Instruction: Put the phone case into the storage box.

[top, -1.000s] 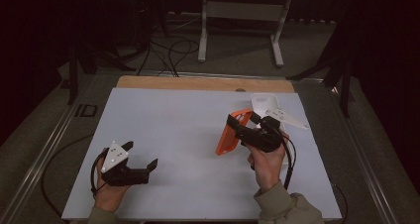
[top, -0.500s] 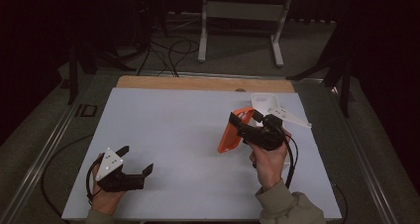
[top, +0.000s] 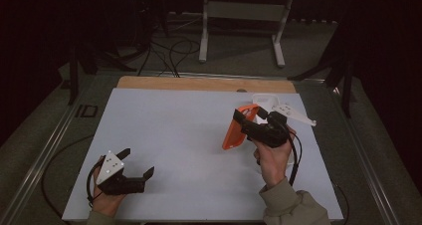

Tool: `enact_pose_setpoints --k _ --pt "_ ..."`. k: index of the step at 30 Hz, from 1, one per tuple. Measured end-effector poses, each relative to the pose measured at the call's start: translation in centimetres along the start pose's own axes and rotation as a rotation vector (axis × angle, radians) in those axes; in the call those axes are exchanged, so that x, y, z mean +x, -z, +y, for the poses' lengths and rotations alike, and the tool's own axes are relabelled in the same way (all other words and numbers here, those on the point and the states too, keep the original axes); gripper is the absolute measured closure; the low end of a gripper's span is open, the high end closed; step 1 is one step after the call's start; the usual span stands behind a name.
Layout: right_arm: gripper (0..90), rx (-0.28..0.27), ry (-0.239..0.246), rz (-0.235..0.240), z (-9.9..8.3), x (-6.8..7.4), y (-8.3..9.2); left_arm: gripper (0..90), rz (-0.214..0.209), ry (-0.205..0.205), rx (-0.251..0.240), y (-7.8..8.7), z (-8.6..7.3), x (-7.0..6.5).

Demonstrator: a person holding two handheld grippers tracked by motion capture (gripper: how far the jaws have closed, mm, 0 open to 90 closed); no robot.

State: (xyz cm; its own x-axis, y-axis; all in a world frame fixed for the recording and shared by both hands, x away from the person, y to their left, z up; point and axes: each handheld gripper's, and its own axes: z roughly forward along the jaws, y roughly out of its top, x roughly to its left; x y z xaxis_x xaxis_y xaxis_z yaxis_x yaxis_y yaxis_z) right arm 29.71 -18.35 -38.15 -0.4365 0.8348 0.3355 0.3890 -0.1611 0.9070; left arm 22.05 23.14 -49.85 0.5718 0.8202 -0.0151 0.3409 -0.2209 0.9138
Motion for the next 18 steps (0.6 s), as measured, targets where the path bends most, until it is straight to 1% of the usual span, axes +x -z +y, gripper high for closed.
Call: enact_pose_setpoints --k 18 --pt "16.6 -0.012 0.027 -0.039 1.3 -0.6 -0.2 0.3 0.012 0.002 0.002 0.0 -0.1 -0.1"
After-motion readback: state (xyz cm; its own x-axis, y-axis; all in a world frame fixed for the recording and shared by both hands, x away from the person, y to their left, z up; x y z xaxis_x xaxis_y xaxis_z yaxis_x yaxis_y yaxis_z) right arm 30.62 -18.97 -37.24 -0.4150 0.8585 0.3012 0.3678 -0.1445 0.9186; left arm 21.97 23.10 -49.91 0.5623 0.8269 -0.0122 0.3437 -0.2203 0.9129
